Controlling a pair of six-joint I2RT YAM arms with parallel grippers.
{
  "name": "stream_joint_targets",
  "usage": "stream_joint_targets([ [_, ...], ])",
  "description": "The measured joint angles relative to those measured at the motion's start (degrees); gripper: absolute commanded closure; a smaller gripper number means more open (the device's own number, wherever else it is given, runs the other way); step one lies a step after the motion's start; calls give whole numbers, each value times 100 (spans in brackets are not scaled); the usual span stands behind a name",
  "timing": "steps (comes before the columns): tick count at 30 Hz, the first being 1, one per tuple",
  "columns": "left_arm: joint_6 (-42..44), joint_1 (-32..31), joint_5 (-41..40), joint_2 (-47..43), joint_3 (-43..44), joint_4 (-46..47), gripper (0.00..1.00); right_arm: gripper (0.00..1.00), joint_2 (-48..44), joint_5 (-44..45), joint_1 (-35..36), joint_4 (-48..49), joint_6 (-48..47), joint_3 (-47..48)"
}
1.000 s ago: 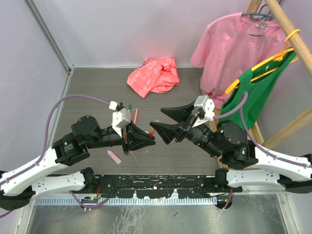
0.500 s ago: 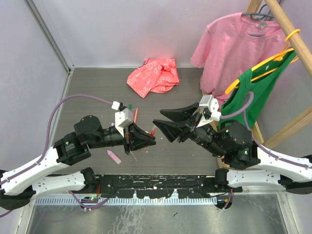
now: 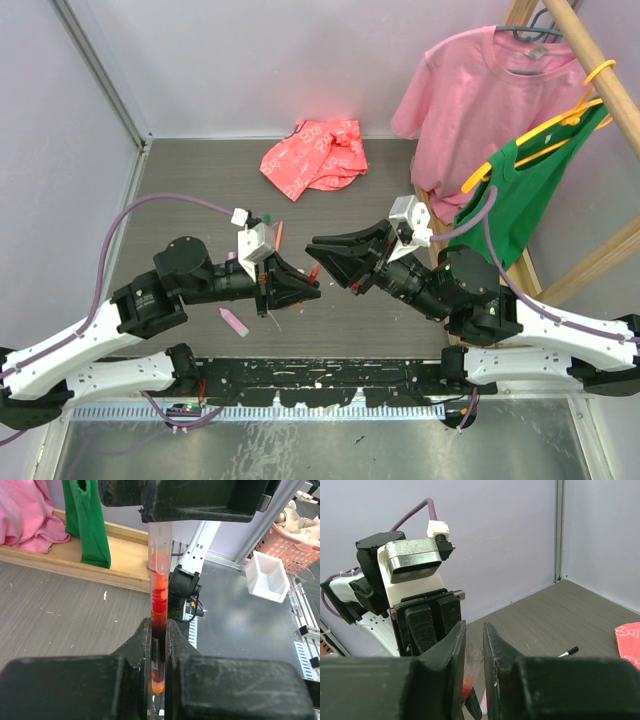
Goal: Insert the pens into the pen caps
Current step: Press the pen cap onto the pen.
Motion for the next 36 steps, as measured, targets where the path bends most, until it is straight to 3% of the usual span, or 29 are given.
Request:
stream_joint_targets([
  [4, 7, 0, 0, -2, -2, -2, 100, 100, 4, -46, 0, 9, 72, 2],
  [17, 7, -11, -186, -127, 0, -66, 100, 100, 116, -74, -11, -59, 378, 59],
  [26, 28, -24, -310, -144, 2, -404, 100, 100, 192, -96, -81, 505, 892, -448],
  [36, 107, -94, -369, -127, 2, -1154, 100, 100, 240, 859, 459, 1010, 1320, -1084],
])
